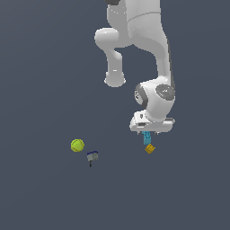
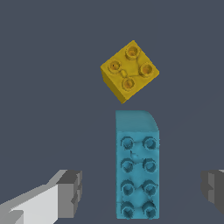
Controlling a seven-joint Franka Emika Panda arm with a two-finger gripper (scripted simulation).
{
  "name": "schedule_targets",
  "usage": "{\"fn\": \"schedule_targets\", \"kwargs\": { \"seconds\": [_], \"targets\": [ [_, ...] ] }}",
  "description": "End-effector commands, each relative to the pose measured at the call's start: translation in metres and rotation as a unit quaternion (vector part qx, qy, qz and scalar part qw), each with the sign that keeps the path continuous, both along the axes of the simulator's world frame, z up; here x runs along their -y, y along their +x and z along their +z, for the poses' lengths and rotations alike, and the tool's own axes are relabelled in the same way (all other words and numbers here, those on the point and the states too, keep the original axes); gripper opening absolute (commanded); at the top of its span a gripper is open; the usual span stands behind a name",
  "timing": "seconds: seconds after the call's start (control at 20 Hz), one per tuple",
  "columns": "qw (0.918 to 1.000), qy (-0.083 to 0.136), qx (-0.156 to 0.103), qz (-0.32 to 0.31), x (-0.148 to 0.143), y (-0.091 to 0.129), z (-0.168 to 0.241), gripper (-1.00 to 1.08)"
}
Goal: Pick up a designated object from a clutter of objects.
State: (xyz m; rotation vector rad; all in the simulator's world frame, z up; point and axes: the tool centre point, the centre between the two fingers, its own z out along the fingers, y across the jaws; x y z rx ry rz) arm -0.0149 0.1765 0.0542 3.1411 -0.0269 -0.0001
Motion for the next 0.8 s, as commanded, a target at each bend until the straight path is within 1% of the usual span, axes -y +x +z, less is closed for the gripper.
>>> {"fn": "schedule_targets", "kwargs": {
  "seconds": [0.0,0.15,0.4,0.45,0.75],
  "targets": [
    [1.0,0.0,0.0,0.0,0.0,-0.001,-0.013,1.0],
    [1.0,0.0,0.0,0.0,0.0,-0.001,-0.025,1.0],
    [1.0,0.0,0.0,0.0,-0.001,0.0,-0.032,1.0],
    [1.0,0.0,0.0,0.0,-0.001,0.0,-0.032,-1.0],
    [1.0,0.0,0.0,0.0,-0.001,0.0,-0.032,-1.0]
  ]
}}
